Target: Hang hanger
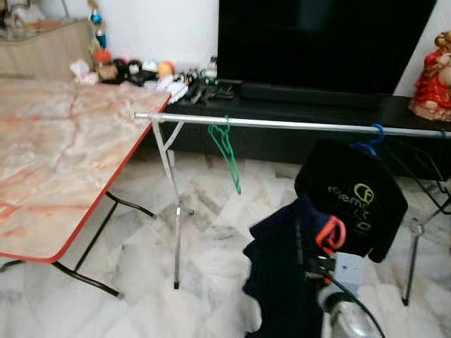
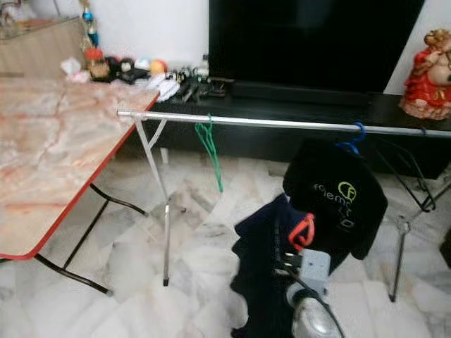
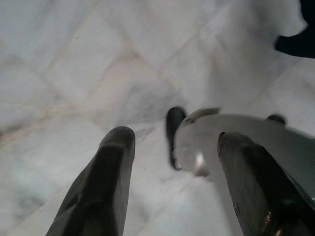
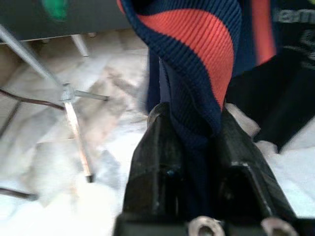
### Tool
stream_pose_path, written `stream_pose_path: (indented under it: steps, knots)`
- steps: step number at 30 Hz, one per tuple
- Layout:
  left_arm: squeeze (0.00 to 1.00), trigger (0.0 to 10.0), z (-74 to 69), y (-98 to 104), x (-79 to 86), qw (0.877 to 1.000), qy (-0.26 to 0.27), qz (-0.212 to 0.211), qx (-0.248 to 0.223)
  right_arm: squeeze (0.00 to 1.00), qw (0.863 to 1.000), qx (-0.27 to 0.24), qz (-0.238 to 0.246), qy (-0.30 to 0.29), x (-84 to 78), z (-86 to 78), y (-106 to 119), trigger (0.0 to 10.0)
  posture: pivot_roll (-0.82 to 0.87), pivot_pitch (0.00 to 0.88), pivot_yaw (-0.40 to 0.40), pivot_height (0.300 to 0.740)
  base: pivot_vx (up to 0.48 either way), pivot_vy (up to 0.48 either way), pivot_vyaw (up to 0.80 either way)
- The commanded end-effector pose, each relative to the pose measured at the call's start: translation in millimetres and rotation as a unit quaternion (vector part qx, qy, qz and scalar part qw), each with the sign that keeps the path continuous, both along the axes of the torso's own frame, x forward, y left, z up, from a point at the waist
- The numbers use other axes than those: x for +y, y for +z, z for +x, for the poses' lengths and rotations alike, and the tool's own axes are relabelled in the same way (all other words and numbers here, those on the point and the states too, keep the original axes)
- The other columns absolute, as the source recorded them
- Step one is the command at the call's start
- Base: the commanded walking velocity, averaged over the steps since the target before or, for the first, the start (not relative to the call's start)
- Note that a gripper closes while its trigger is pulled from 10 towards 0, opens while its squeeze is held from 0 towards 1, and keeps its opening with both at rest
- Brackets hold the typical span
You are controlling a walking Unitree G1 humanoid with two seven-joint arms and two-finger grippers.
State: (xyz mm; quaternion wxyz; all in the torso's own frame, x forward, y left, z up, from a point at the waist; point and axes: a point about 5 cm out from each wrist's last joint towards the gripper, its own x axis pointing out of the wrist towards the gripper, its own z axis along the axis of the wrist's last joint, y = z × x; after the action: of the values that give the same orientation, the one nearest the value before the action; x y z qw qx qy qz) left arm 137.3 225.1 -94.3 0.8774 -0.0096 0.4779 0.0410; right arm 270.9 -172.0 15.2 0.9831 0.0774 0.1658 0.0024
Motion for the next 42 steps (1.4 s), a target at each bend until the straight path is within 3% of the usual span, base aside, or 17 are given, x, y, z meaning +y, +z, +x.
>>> stream_pose_path:
  steps: [1, 6, 8, 9, 14, 16, 18, 19, 22, 23, 24, 27, 30, 31, 34, 37, 42]
  knots:
    - [0.00, 10.0, -0.9, -1.7, -5.8, 1.000, 0.002, -0.008, 0.003, 0.00, 1.000, -0.018, -0.011, -0.009, -9.1, 5.3, 7.4, 10.0, 0.04, 0.000, -0.029, 0.740, 0.000, 0.000, 0.00]
    - [0.00, 10.0, 1.2, -0.4, -5.5, 1.000, 0.004, -0.006, -0.009, 0.00, 0.999, 0.002, -0.037, 0.009, -13.0, 7.2, 6.3, 10.0, 0.03, 0.000, -0.027, 0.740, 0.000, 0.000, 0.00]
    - [0.00, 10.0, 20.6, 7.6, -11.3, 0.998, -0.018, -0.006, -0.054, 0.00, 0.999, -0.001, -0.049, 0.021, -17.4, 9.7, 8.3, 10.0, 0.04, 0.000, -0.027, 0.740, 0.000, 0.000, 0.00]
    - [0.00, 10.0, 38.5, 16.8, -14.8, 0.994, -0.055, -0.001, -0.094, 0.00, 0.995, 0.015, -0.088, 0.048, -24.2, 12.7, 8.5, 10.0, 0.04, 0.000, -0.026, 0.740, 0.000, 0.000, 0.00]
    - [0.00, 10.0, 64.1, 34.7, -10.9, 0.983, -0.099, 0.017, -0.157, 0.00, 0.983, 0.049, -0.150, 0.091, -44.7, 19.0, 12.9, 10.0, 0.04, 0.000, -0.024, 0.740, 0.000, 0.000, 0.00]
    - [0.00, 10.0, 86.7, 53.4, -11.9, 0.966, -0.147, 0.024, -0.213, 0.00, 0.975, 0.058, -0.178, 0.117, -59.8, 25.3, 23.6, 10.0, 0.03, 0.000, -0.023, 0.740, 0.000, 0.000, 0.00]
    - [0.00, 10.0, 94.9, 60.6, -14.1, 0.959, -0.162, 0.018, -0.233, 0.00, 0.973, 0.057, -0.180, 0.131, -63.5, 27.9, 28.6, 10.0, 0.03, 0.000, -0.021, 0.740, 0.000, 0.000, 0.00]
    - [0.00, 10.0, 108.0, 72.7, -20.2, 0.945, -0.195, 0.003, -0.264, 0.00, 0.965, 0.055, -0.189, 0.173, -66.8, 31.9, 37.7, 10.0, 0.02, 0.000, -0.016, 0.740, 0.000, 0.000, 0.00]
    - [0.00, 10.0, 125.5, 89.9, -32.0, 0.918, -0.265, 0.000, -0.294, 0.00, 0.942, 0.060, -0.217, 0.249, -70.2, 33.7, 50.7, 10.0, 0.02, 0.002, -0.008, 0.740, 0.000, 0.000, 0.00]
    - [0.00, 10.0, 132.3, 97.1, -39.7, 0.895, -0.332, 0.017, -0.297, 0.00, 0.925, 0.061, -0.235, 0.292, -73.5, 33.5, 60.4, 10.0, 0.02, 0.003, -0.005, 0.740, 0.000, 0.000, 0.00]
    - [0.00, 10.0, 132.3, 97.1, -39.7, 0.895, -0.332, 0.017, -0.297, 0.00, 0.925, 0.061, -0.235, 0.292, -73.5, 33.5, 60.4, 10.0, 0.02, 0.003, -0.005, 0.740, 0.000, 0.000, 0.00]
    - [0.00, 10.0, 143.4, 109.1, -51.6, 0.869, -0.388, 0.002, -0.307, 0.00, 0.904, 0.050, -0.235, 0.354, -77.6, 30.3, 81.7, 10.0, -0.02, 0.012, 0.014, 0.740, 0.000, 0.000, 0.00]
    - [0.00, 10.0, 153.0, 121.0, -62.3, 0.849, -0.423, -0.022, -0.316, 0.00, 0.862, 0.059, -0.230, 0.449, -75.6, 12.4, 92.2, 10.0, -0.02, 0.018, 0.022, 0.740, 0.000, 0.000, 0.00]
    - [0.00, 10.0, 156.8, 125.9, -68.1, 0.838, -0.443, -0.035, -0.316, 0.00, 0.839, 0.070, -0.231, 0.487, -77.0, 0.7, 95.2, 10.0, -0.02, 0.021, 0.027, 0.740, 0.000, 0.000, 0.00]
    - [0.00, 10.0, 160.2, 129.2, -72.8, 0.830, -0.461, -0.043, -0.309, 0.00, 0.820, 0.070, -0.227, 0.520, -79.3, -10.2, 104.5, 10.0, -0.03, 0.021, 0.040, 0.740, 0.000, 0.000, 0.00]
    - [0.00, 10.0, 161.1, 129.9, -73.8, 0.826, -0.473, -0.042, -0.304, 0.00, 0.818, 0.071, -0.235, 0.519, -84.3, -10.8, 112.0, 10.0, -0.04, 0.027, 0.047, 0.740, 0.000, 0.000, 0.00]
    - [0.00, 10.0, 160.0, 129.3, -78.0, 0.815, -0.499, -0.064, -0.286, 0.00, 0.800, 0.076, -0.253, 0.538, -88.3, -15.7, 129.3, 10.0, -0.05, 0.039, 0.064, 0.740, 0.000, 0.000, 0.00]
